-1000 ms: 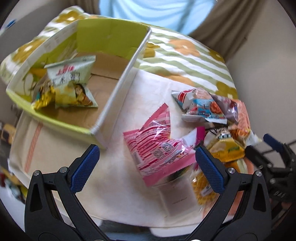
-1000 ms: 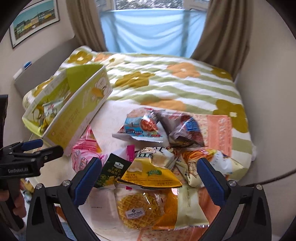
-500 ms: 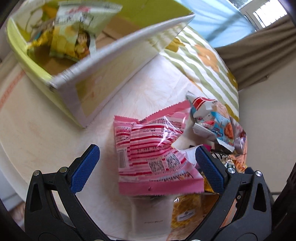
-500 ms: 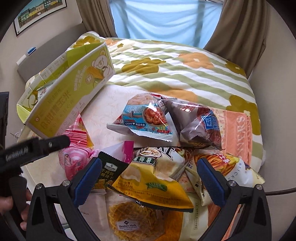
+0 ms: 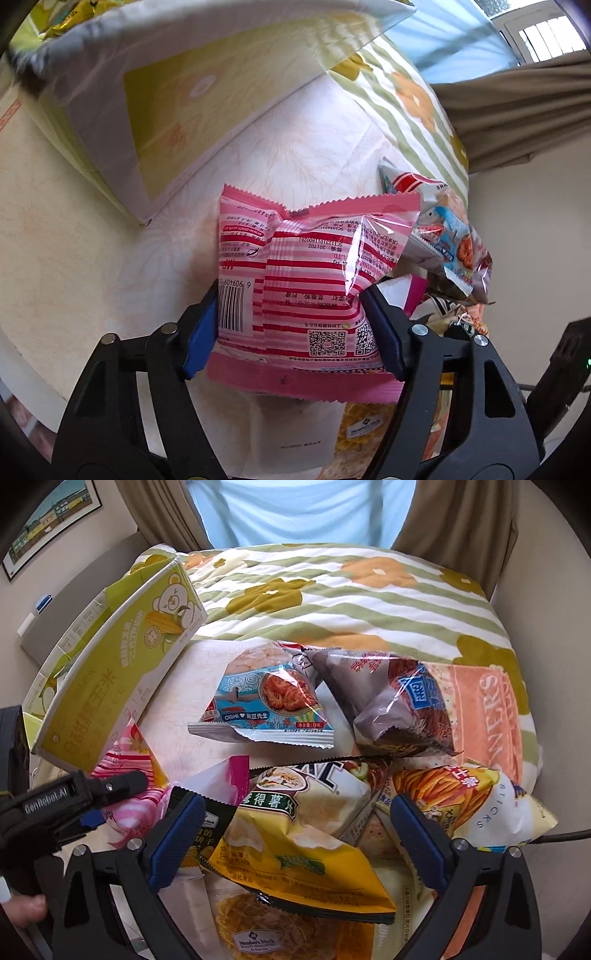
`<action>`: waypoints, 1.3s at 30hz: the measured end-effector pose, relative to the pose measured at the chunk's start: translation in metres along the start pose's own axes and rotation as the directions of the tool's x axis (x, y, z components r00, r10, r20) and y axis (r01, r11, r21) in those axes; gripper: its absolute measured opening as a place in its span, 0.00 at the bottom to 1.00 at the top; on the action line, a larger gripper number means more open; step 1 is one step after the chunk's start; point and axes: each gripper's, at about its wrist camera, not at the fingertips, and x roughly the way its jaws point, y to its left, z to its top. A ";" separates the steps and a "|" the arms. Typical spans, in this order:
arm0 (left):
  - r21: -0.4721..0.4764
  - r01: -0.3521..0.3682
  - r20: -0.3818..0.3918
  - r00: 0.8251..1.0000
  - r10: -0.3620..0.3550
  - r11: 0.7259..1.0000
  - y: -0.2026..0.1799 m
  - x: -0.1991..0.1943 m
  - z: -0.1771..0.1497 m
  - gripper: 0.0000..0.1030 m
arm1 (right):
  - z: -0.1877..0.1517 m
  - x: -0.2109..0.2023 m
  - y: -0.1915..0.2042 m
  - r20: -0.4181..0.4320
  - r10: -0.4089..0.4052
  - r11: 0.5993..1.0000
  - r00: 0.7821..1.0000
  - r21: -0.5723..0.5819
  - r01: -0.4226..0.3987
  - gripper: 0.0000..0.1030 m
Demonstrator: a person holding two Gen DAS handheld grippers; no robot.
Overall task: Organize snacks
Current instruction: 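Grasp the yellow chip bag with the right tool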
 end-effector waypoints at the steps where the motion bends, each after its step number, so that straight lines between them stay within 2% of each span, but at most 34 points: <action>1: 0.006 0.000 0.001 1.000 0.000 1.000 0.001 -0.001 -0.001 0.65 | 0.000 0.002 0.000 -0.010 -0.002 1.000 1.000 0.005 0.002 0.91; 4: 0.031 -0.008 0.009 1.000 0.008 0.999 0.003 -0.004 -0.005 0.64 | -0.001 0.006 0.000 -0.033 -0.004 1.000 0.999 0.023 0.005 0.87; 11: 0.092 -0.037 0.027 0.999 0.035 0.995 0.003 -0.016 -0.015 0.63 | -0.008 0.017 -0.009 -0.081 0.020 0.996 0.997 0.088 -0.013 0.86; 12: 0.098 -0.039 0.031 0.999 0.036 0.994 0.003 -0.018 -0.016 0.63 | -0.008 0.017 -0.009 -0.081 0.023 0.996 0.996 0.090 -0.015 0.84; 13: 0.108 -0.041 0.035 0.999 0.037 0.993 0.001 -0.021 -0.017 0.63 | -0.008 0.017 -0.009 -0.079 0.031 0.996 0.996 0.088 -0.024 0.75; 14: 0.118 -0.042 0.038 0.999 0.038 0.992 0.001 -0.023 -0.018 0.63 | -0.008 0.018 -0.008 -0.081 0.038 0.996 0.996 0.087 -0.031 0.72; 20: 0.162 -0.035 0.045 0.999 0.028 0.986 -0.006 -0.034 -0.023 0.63 | -0.014 0.010 -0.004 -0.071 0.036 0.995 0.997 0.093 -0.030 0.59; 25: 0.212 -0.021 0.069 0.998 0.006 0.977 -0.016 -0.051 -0.026 0.63 | -0.022 -0.013 -0.001 -0.022 0.040 0.994 0.999 0.101 -0.038 0.57; 29: 0.274 -0.009 0.117 0.993 -0.025 0.962 -0.026 -0.075 -0.032 0.63 | -0.028 -0.039 0.001 0.036 0.040 0.994 0.999 0.105 -0.043 0.56; 36: 0.359 0.019 0.236 0.966 -0.110 0.933 -0.043 -0.131 -0.033 0.63 | -0.034 -0.090 0.013 0.169 0.008 0.999 0.986 0.044 -0.016 0.56; 39: 0.392 0.001 0.290 0.949 -0.124 0.920 -0.045 -0.155 -0.026 0.63 | -0.031 -0.111 0.022 0.225 0.021 0.999 0.974 0.020 -0.026 0.56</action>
